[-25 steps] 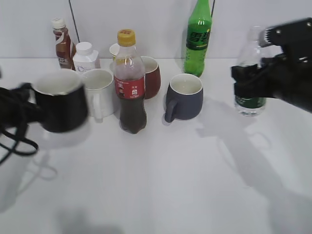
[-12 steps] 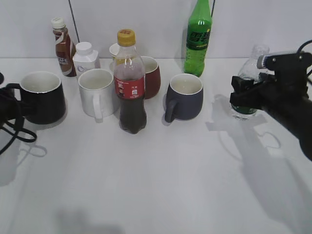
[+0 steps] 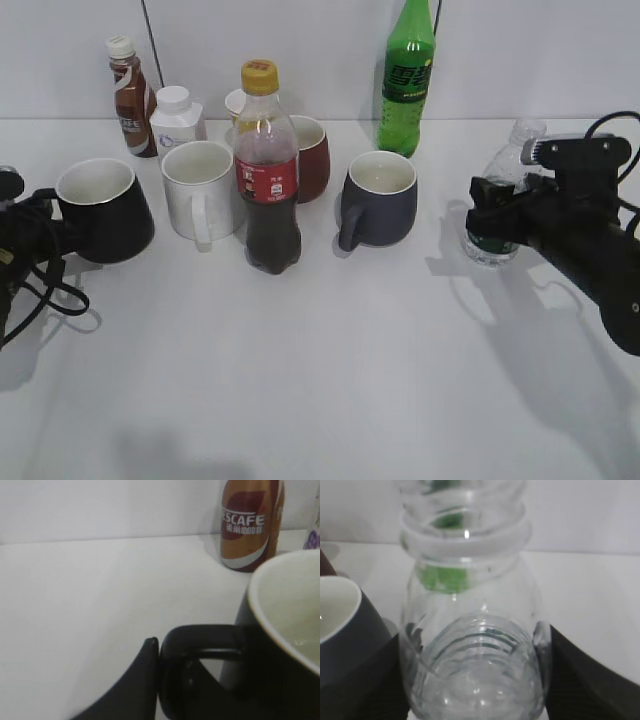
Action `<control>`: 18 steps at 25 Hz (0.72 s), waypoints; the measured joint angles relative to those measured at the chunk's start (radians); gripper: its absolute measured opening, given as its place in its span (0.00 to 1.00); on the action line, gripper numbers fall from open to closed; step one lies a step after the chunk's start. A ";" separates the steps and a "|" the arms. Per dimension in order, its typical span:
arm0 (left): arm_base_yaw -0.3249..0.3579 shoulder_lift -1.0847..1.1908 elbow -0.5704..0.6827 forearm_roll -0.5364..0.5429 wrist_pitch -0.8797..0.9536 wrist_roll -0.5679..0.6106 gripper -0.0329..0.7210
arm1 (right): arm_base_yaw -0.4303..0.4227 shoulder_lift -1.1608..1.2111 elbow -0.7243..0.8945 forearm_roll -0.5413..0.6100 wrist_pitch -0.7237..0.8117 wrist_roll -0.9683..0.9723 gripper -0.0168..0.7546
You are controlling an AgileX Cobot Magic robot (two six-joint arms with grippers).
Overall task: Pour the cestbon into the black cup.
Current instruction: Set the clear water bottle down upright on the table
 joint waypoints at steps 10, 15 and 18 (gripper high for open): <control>0.001 0.011 0.047 0.010 -0.013 -0.001 0.27 | 0.000 0.015 0.010 -0.004 -0.011 0.024 0.68; 0.001 0.011 0.063 0.010 -0.025 -0.001 0.36 | 0.000 0.015 0.010 -0.014 -0.014 0.025 0.70; 0.001 0.004 0.091 0.010 -0.034 -0.001 0.41 | 0.000 0.015 0.011 -0.015 -0.032 0.025 0.78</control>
